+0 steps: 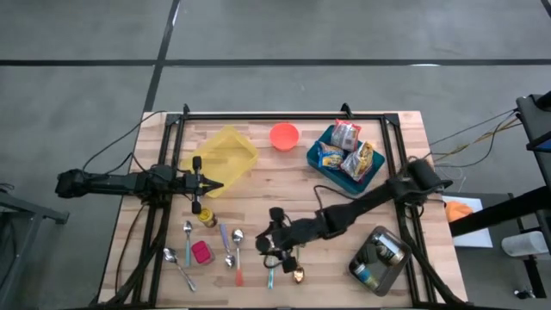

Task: Pick & Place Food Item
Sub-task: Put the orange seasoning bottle into the black bin, then put the yellow seasoning bottle into the black bin

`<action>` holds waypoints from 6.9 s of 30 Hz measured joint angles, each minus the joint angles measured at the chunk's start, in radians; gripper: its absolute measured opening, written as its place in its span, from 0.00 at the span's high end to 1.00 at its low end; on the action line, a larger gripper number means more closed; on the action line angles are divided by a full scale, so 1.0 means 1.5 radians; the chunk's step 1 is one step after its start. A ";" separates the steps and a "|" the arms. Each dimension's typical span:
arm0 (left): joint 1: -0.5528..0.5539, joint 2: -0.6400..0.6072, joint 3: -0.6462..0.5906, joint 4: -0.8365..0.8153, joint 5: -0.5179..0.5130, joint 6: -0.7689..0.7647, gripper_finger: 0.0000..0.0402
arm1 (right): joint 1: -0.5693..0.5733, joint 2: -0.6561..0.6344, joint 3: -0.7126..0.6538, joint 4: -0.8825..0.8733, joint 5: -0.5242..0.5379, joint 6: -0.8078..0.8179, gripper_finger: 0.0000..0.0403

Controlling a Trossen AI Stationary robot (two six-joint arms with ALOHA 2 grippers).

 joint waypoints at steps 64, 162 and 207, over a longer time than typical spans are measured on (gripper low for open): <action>0.000 0.000 0.000 0.000 0.000 0.000 1.00 | 0.697 -0.377 -0.207 -0.654 0.521 0.915 0.49; 0.000 0.000 0.000 0.000 0.000 0.000 1.00 | 0.572 -0.274 -0.146 -0.972 0.308 1.254 0.42; 0.000 0.000 0.000 0.000 0.000 0.000 1.00 | 0.513 -0.276 -0.122 -0.985 0.489 1.129 0.10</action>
